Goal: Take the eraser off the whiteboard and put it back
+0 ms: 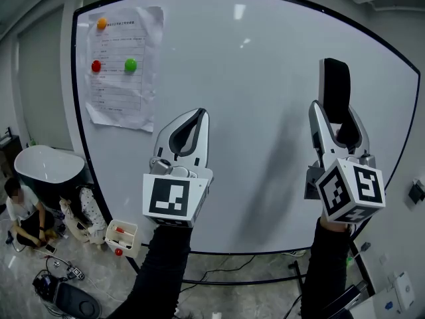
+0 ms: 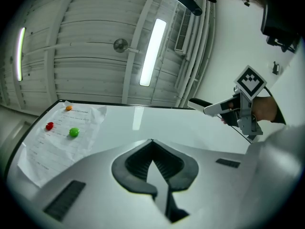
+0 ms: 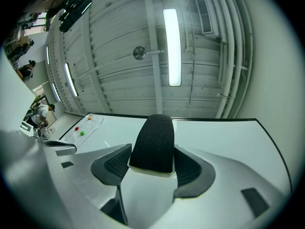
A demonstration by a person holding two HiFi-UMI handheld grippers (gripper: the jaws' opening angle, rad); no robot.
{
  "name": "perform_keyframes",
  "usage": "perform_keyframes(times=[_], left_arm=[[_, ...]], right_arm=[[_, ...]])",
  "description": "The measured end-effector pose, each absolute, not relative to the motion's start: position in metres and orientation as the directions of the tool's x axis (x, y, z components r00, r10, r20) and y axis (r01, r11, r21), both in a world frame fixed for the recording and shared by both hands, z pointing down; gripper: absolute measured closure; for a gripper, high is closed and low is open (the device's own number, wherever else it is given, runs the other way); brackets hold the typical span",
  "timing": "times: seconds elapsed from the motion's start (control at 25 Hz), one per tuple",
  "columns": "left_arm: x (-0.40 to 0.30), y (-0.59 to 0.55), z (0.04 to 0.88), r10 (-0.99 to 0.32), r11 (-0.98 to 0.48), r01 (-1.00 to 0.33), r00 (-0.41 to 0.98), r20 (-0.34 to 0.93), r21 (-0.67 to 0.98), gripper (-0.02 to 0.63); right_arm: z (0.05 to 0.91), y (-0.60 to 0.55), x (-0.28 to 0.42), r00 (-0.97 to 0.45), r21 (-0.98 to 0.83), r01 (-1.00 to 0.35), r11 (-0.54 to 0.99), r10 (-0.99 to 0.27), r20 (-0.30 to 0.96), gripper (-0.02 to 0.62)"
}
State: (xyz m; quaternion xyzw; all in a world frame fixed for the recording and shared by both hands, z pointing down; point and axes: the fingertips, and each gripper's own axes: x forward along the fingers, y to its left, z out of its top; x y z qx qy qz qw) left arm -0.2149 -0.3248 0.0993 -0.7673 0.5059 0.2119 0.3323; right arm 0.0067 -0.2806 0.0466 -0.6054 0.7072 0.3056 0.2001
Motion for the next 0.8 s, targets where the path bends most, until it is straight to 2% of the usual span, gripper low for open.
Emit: perform_keyframes(times=[0.36, 0.6, 0.8], left_arm=[[-0.188, -0.331, 0.086, -0.584, -0.321, -0.878, 0.478, -0.656, -0.355, 0.6], [-0.169, -0.345, 0.087, -0.573, -0.362, -0.857, 0.515, -0.637, -0.367, 0.6], [-0.147, -0.347, 0.089, -0.558, -0.403, -0.84, 0.54, -0.63, -0.363, 0.6]], right_arm=[[0.045, -0.273, 0.023, -0.132, 0.175, -0.984, 0.02, -0.742, -0.657, 0.314], [0.052, -0.265, 0.04, -0.057, 0.194, -0.976, -0.098, -0.747, -0.662, 0.314], [0.056, -0.259, 0.065, -0.017, 0.18, -0.975, -0.131, -0.76, -0.649, 0.314]])
